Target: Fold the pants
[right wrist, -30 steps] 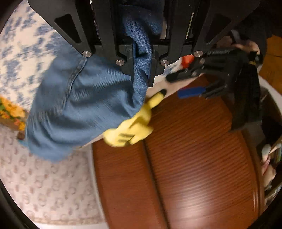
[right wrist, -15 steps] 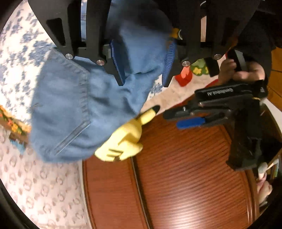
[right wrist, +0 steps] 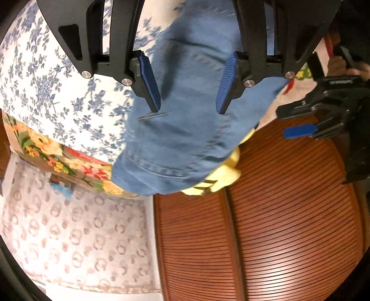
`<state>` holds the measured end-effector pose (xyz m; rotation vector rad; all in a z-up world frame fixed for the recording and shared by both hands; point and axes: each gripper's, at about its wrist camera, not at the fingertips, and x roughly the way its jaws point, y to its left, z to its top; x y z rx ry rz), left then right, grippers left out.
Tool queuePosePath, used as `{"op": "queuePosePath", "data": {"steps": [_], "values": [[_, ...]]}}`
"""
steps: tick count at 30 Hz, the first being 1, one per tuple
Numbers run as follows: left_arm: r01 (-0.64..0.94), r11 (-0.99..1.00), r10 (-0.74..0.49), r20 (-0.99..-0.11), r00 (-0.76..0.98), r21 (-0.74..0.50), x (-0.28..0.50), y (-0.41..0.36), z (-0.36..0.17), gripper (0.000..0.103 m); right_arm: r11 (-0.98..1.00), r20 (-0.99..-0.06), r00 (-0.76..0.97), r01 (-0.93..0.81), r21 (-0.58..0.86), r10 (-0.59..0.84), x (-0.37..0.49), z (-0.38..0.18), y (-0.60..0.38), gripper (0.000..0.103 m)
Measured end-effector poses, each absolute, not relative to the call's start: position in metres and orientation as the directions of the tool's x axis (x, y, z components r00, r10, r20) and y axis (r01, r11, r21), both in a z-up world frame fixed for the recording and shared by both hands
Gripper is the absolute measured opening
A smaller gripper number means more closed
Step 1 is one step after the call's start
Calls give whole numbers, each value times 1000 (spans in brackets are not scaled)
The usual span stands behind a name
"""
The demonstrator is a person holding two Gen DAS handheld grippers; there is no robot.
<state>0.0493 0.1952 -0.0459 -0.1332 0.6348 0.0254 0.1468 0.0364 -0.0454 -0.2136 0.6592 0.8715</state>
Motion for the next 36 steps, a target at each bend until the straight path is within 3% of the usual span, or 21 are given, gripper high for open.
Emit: {"op": "queuePosePath", "data": {"steps": [13, 21, 34, 36], "values": [[-40, 992, -45, -648, 760, -116, 114, 201, -58, 59, 670, -646, 461, -735, 106, 608, 215, -61, 36, 69], [-51, 989, -56, -681, 730, -136, 137, 207, -71, 59, 648, -675, 375, -735, 201, 635, 244, -85, 38, 78], [-46, 986, -84, -707, 702, -163, 153, 200, -83, 59, 536, -703, 142, -754, 379, 697, 244, -116, 50, 80], [-50, 985, -84, -708, 701, -166, 153, 200, -83, 59, 523, -694, 112, -743, 416, 711, 247, -118, 49, 74]]}}
